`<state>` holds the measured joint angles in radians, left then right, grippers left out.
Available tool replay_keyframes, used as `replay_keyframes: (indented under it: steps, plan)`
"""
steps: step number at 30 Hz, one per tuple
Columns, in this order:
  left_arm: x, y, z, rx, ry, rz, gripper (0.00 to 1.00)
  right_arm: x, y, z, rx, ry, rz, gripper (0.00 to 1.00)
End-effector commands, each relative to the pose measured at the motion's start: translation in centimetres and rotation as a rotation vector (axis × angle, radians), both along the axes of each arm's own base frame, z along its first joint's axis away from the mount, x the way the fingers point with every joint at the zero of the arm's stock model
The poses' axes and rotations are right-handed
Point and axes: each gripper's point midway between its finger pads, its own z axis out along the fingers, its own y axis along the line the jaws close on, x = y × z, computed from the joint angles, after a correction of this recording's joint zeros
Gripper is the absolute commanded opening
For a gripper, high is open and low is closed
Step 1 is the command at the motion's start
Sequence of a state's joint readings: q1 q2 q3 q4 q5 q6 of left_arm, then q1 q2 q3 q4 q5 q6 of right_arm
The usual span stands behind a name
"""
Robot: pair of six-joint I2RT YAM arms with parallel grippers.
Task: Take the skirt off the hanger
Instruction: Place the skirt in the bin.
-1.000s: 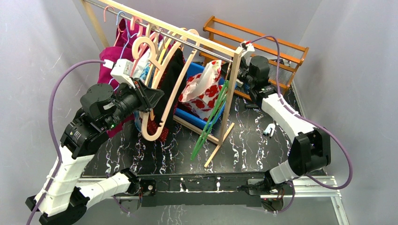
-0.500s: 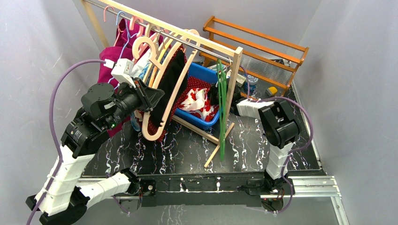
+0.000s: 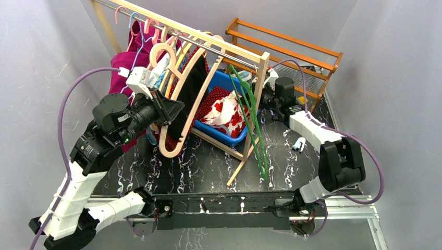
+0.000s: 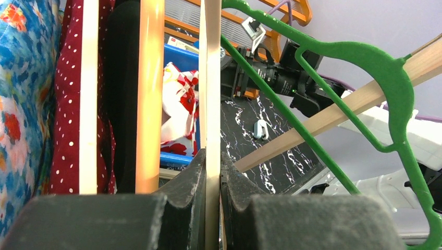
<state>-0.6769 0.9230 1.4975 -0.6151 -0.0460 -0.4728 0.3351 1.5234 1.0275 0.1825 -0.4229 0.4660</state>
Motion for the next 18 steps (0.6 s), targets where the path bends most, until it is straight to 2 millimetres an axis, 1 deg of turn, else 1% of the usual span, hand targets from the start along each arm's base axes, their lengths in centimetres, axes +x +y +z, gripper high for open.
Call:
replay_keyframes:
  steps: [1,4,7,9,11,13,14,15,16,18]
  plan:
    - [-0.3,-0.1,1.9,-0.043,-0.057,-0.020,0.00,-3.3,0.6,-0.2,0.030,0.050,0.105,0.73]
    - [-0.4,-0.1,1.8,-0.041,-0.059,-0.024,0.00,-4.8,1.0,-0.1,0.059,0.066,0.157,0.73]
    - [-0.5,0.0,1.7,-0.041,-0.058,-0.024,0.00,-6.2,2.0,0.4,0.087,0.068,0.229,0.73]
    - [-0.5,-0.1,1.6,-0.038,-0.054,-0.025,0.00,-7.0,3.0,0.5,0.111,0.063,0.265,0.73]
    - [-0.4,-0.3,1.5,-0.035,-0.049,-0.029,0.00,-7.3,4.4,0.3,0.140,0.066,0.291,0.73]
    - [-0.3,-0.6,1.6,-0.036,-0.046,-0.041,0.00,-7.0,5.9,0.1,0.161,0.079,0.309,0.73]
    - [-0.3,-0.8,1.7,-0.037,-0.045,-0.049,0.00,-6.7,6.7,-0.5,0.168,0.101,0.309,0.73]
    - [-0.4,-1.0,1.8,-0.039,-0.045,-0.060,0.00,-6.2,7.3,-0.3,0.175,0.092,0.306,0.73]
    - [-0.4,-1.2,1.9,-0.042,-0.044,-0.072,0.00,-5.5,7.7,-0.6,0.184,0.094,0.289,0.73]
    - [-0.6,-1.6,1.9,-0.044,-0.037,-0.094,0.00,-3.8,8.2,-2.0,0.199,0.123,0.223,0.73]
